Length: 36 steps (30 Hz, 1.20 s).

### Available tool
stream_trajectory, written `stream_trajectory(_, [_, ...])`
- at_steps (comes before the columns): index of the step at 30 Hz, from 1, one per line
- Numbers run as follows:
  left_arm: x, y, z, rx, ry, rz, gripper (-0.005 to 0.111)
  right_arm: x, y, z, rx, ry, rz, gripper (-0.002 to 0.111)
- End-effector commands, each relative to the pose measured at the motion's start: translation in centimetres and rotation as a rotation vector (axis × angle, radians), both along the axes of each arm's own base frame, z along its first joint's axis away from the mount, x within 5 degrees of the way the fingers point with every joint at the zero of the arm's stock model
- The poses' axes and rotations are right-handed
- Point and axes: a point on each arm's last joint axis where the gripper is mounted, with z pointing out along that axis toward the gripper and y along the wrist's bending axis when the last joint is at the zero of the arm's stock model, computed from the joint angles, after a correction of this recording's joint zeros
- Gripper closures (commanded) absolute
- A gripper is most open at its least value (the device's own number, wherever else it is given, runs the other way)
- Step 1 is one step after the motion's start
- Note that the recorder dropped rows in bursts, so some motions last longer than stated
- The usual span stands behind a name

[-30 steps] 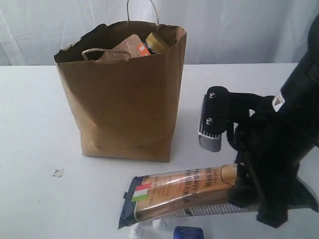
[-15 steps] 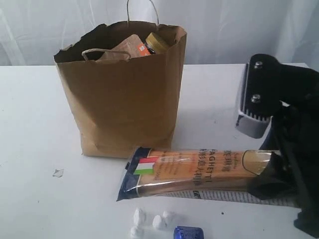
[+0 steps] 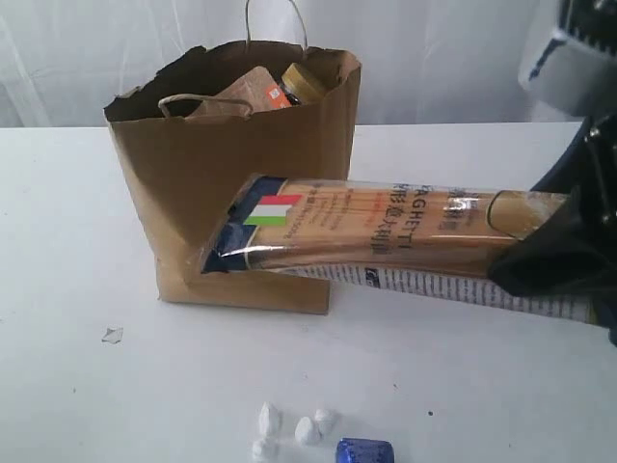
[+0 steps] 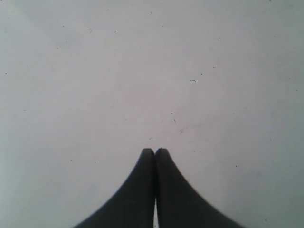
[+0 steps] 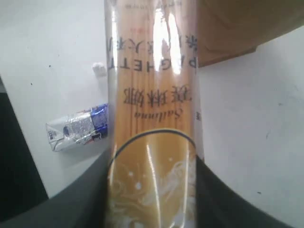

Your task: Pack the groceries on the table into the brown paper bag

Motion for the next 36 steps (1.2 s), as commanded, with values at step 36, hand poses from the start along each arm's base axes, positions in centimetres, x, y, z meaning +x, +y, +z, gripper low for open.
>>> stream_trajectory(36, [0.0,-0.1,-0.1,-0.004,0.003,-0.009,0.107,10.8,5.8,7.0,0.139,-0.098,-0.172,0.108])
